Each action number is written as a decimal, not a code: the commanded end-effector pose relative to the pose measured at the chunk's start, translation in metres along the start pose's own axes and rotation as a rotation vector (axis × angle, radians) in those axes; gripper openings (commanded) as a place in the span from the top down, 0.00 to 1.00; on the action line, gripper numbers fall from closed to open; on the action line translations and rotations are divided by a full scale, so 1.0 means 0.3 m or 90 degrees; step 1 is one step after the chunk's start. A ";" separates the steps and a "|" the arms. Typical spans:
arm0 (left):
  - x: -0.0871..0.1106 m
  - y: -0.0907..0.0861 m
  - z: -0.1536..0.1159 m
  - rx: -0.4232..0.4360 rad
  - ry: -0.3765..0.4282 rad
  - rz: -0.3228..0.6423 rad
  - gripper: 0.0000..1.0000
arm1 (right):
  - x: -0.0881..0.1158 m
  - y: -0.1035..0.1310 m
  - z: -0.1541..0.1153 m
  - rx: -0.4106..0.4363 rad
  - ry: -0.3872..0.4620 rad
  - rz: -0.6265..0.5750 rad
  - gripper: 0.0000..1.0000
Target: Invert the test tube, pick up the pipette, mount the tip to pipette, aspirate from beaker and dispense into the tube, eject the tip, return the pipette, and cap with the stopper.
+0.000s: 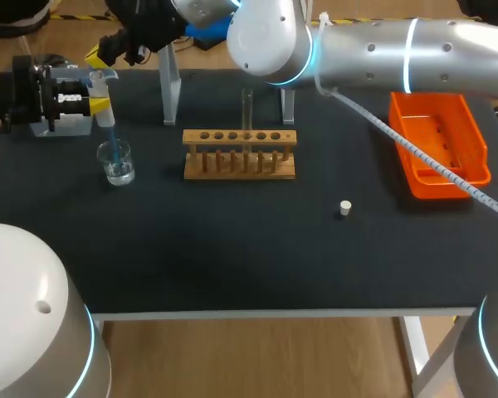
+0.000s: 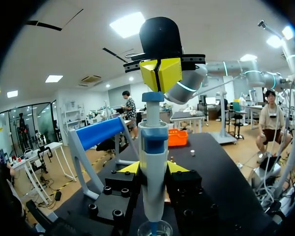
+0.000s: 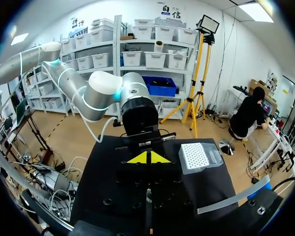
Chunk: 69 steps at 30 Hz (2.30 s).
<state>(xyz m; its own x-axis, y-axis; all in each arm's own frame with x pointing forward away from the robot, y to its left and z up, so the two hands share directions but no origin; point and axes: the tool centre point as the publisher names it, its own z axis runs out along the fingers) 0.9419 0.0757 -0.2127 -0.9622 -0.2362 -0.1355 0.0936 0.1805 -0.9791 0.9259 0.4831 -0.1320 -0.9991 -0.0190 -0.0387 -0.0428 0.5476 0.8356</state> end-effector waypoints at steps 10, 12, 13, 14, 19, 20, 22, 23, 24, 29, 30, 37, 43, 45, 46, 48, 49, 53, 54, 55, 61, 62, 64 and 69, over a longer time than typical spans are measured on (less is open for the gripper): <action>0.001 -0.002 0.001 0.000 -0.001 0.000 1.00 | -0.014 -0.011 0.021 0.007 0.004 0.005 1.00; 0.001 -0.002 0.001 0.000 -0.001 0.000 1.00 | -0.013 -0.014 0.022 0.008 0.006 0.005 1.00; 0.001 -0.002 0.001 0.000 -0.001 0.000 1.00 | -0.012 -0.015 0.023 0.009 0.006 0.005 1.00; 0.001 -0.002 0.001 0.000 -0.001 0.000 1.00 | -0.012 -0.015 0.023 0.010 0.007 0.005 1.00; 0.001 -0.002 0.001 0.000 -0.001 0.000 1.00 | -0.009 -0.027 0.027 0.014 0.008 0.006 1.00; 0.001 -0.002 0.001 0.000 -0.001 0.000 1.00 | -0.008 -0.030 0.028 0.016 0.008 0.007 1.00; 0.001 -0.002 0.001 0.000 -0.001 0.000 1.00 | -0.007 -0.035 0.029 0.018 0.009 0.008 1.00; 0.001 -0.002 0.001 0.000 -0.001 0.000 1.00 | -0.007 -0.037 0.030 0.019 0.010 0.008 1.00; 0.001 -0.002 0.001 0.000 -0.001 0.000 1.00 | -0.006 -0.039 0.031 0.021 0.011 0.009 1.00; 0.001 -0.002 0.001 0.000 -0.001 0.000 1.00 | -0.008 -0.050 0.038 0.028 0.014 0.012 1.00; 0.001 -0.002 0.001 0.000 -0.001 0.000 1.00 | -0.008 -0.052 0.039 0.030 0.015 0.013 1.00; 0.001 -0.002 0.001 0.000 -0.001 0.000 1.00 | -0.009 -0.065 0.048 0.040 0.022 0.016 1.00; 0.001 -0.002 0.001 0.000 -0.001 0.000 1.00 | -0.009 -0.073 0.054 0.049 0.030 0.017 1.00; 0.001 -0.002 0.001 0.000 -0.001 0.000 1.00 | -0.009 -0.075 0.055 0.051 0.031 0.017 1.00; 0.001 -0.002 0.001 0.000 -0.001 0.000 1.00 | -0.010 -0.075 0.055 0.052 0.032 0.017 1.00; 0.001 -0.002 0.001 0.000 -0.001 0.000 1.00 | -0.010 -0.076 0.056 0.055 0.033 0.017 1.00; 0.001 -0.002 0.001 0.000 -0.001 0.000 1.00 | -0.010 -0.077 0.056 0.055 0.032 0.017 1.00; 0.001 -0.002 0.001 0.000 -0.001 0.000 1.00 | -0.012 -0.074 0.055 0.053 0.030 0.016 1.00; 0.001 -0.002 0.001 0.000 -0.001 0.000 1.00 | -0.013 -0.073 0.055 0.053 0.030 0.015 1.00; 0.001 -0.002 0.001 0.000 -0.001 0.000 1.00 | -0.013 -0.073 0.055 0.052 0.030 0.015 1.00; 0.001 -0.002 0.001 0.000 -0.001 0.000 1.00 | -0.013 -0.055 0.051 0.038 0.036 0.016 1.00; 0.001 -0.002 0.001 0.000 -0.001 0.000 1.00 | -0.013 -0.048 0.046 0.035 0.034 0.016 1.00; 0.001 -0.002 0.001 0.000 -0.001 0.000 1.00 | -0.016 -0.032 0.035 0.025 0.031 0.012 1.00; 0.001 -0.002 0.001 0.000 -0.001 0.000 1.00 | -0.016 0.003 0.007 0.012 0.031 0.007 1.00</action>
<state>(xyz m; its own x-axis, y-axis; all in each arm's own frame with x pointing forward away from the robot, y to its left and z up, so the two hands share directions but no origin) 0.9428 0.0752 -0.2141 -0.9620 -0.2366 -0.1363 0.0947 0.1792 -0.9792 0.9307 0.4885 -0.1353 -0.9988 -0.0481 -0.0023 -0.0291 0.5631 0.8259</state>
